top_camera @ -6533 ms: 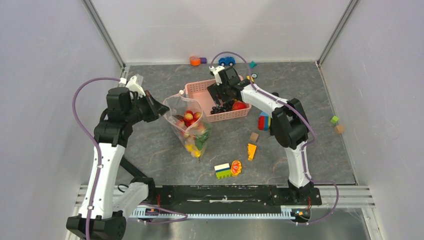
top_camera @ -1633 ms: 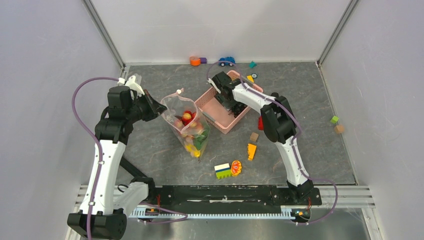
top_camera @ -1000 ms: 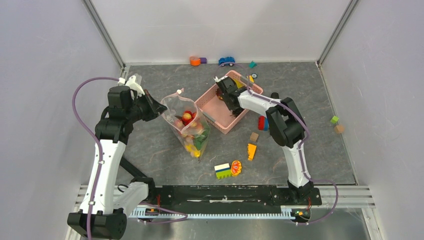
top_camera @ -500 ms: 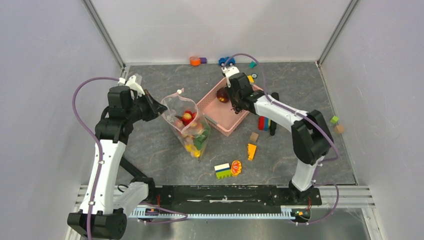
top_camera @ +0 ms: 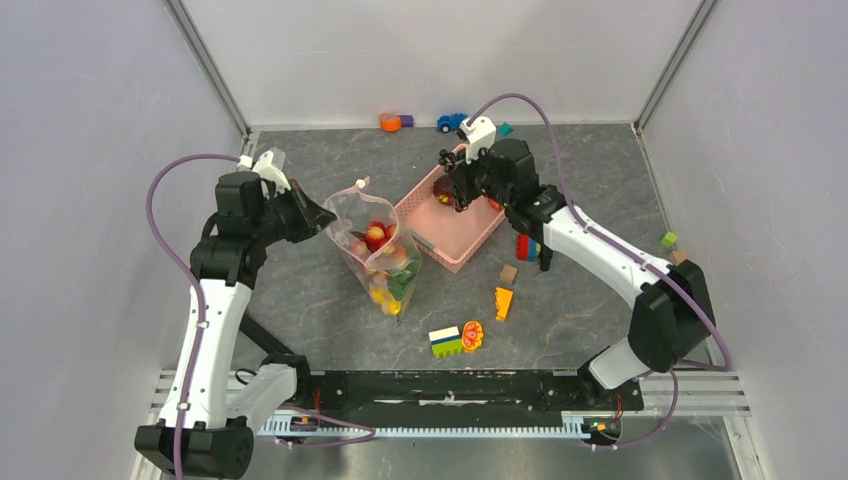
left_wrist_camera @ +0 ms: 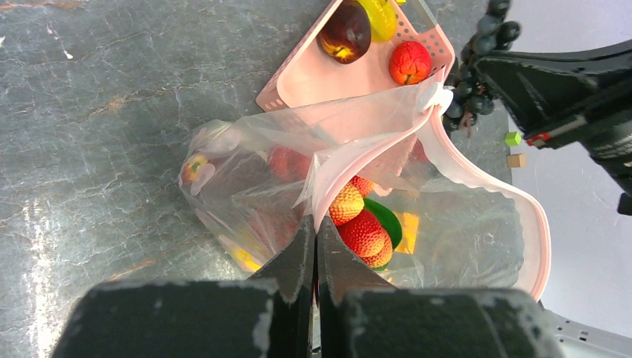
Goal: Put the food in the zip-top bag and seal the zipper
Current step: Pick up the fake fruit from the bin, then place the fake fruit in the zipper food storage bag.
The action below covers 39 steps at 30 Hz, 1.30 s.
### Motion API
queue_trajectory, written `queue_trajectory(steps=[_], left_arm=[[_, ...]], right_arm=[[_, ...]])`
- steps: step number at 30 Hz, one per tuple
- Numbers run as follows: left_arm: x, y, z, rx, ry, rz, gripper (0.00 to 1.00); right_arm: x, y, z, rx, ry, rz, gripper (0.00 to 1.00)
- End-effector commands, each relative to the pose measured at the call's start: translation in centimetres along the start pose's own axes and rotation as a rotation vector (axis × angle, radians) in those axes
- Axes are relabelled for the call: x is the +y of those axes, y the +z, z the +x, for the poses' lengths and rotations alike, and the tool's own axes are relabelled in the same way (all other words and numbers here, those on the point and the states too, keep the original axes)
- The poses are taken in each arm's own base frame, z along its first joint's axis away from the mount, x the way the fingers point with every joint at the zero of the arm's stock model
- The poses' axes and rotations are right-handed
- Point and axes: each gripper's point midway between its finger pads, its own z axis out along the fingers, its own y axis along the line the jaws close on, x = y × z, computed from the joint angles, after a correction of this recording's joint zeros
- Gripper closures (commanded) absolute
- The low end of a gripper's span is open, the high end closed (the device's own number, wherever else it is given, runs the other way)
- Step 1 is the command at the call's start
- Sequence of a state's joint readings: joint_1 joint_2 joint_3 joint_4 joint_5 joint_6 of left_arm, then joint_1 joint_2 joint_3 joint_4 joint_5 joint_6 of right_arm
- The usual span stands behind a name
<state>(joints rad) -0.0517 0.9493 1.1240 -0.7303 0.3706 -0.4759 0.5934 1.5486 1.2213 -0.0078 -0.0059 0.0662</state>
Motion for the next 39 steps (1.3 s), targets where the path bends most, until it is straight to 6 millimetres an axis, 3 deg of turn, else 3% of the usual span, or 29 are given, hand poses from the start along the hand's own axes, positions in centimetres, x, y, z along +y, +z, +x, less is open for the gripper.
queue_trajectory(steps=[1,9,17,22,25,29,34,39], left_arm=[[-1.1,-0.5,-0.6,-0.024,0.007,0.05,0.98],[-1.4,-0.6,-0.5,-0.022,0.009,0.067,0.98],[-1.5,-0.8,-0.6,-0.028,0.014,0.072,0.98],[-1.5,-0.8,-0.6,-0.027,0.012,0.069,0.98],[-1.4,-0.7,-0.5,-0.023,0.01,0.066,0.98],[-1.6,-0.8,-0.5,-0.022,0.01,0.077,0.98],[-1.7,-0.7,-0.5,-0.02,0.01,0.082,0.98],[-2.0,-0.8,-0.4,-0.017,0.008,0.097,0.98]], right_arm=[[3.5,-3.2,-7.9,-0.258,-0.031,-0.193,1.0],[9.7,-8.3,-14.6,-0.461,-0.069,-0.492,1.0],[16.9,-13.0,-19.2,-0.649,-0.185,-0.691,1.0],[20.4,-14.1,-21.3,-0.704,-0.21,-0.779,1.0],[22.7,-13.8,-20.9,-0.692,-0.22,-0.843,1.0],[25.2,-11.8,-18.6,-0.6,-0.228,-0.891,1.0],[25.9,-9.3,-14.5,-0.477,-0.244,-0.85,1.0],[25.2,-7.7,-10.8,-0.372,-0.24,-0.761,1.0]])
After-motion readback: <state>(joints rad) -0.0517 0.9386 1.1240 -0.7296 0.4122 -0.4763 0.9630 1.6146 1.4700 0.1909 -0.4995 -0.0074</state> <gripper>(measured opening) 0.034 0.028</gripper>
